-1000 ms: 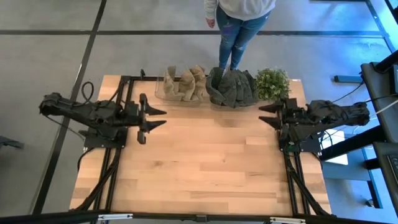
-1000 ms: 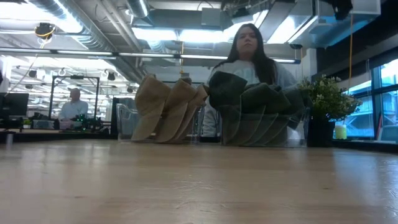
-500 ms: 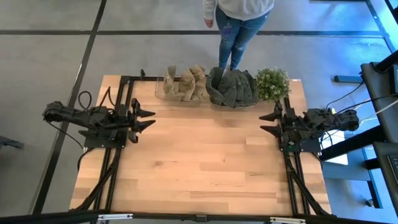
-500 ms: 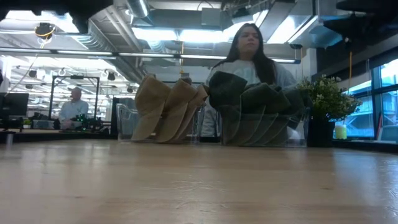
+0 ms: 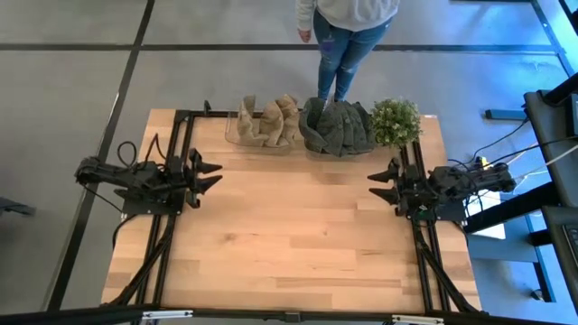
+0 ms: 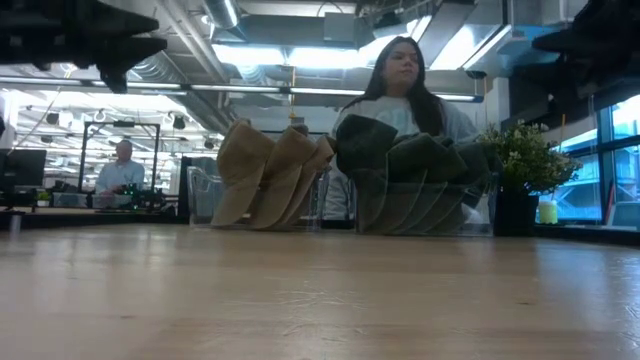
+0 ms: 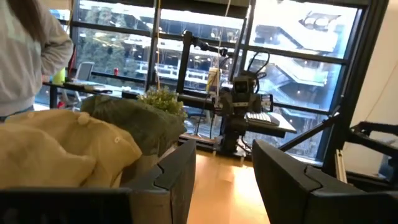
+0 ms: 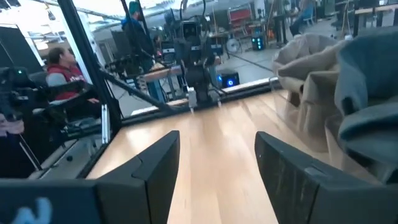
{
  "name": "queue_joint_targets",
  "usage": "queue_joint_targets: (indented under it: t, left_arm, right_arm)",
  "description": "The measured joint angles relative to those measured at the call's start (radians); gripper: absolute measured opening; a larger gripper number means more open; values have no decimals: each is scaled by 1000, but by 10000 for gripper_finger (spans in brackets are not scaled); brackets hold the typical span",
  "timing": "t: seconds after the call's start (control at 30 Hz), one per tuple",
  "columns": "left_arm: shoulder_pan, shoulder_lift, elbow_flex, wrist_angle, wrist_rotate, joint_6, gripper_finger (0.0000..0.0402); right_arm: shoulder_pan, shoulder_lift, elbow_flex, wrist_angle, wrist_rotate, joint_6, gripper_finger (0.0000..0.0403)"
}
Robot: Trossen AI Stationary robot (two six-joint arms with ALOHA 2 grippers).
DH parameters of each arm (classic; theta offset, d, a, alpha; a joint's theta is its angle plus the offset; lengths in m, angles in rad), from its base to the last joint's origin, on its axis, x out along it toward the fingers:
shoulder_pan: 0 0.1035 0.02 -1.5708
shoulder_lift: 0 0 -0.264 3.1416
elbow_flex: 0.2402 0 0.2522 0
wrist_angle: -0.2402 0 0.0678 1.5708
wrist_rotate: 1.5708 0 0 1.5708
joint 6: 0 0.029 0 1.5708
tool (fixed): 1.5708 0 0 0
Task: Pick & Place hat
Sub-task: Return to Home Position
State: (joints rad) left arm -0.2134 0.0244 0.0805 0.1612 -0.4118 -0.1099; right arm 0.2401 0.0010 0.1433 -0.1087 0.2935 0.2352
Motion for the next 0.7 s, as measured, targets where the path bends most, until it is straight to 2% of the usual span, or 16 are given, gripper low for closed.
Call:
queue_joint_targets:
  t: [0.23, 0.53, 0.7]
  left_arm:
    - [0, -24, -65, 8, -26, -23, 152]
    - [0, -23, -72, -89, -96, -48, 152]
    - [0, -12, -72, -88, -105, 8, 152]
  right_arm:
    - [0, 0, -130, 219, 27, -3, 210]
    - [-1, 1, -137, 176, 67, -14, 210]
    - [-1, 1, -137, 179, 65, -60, 210]
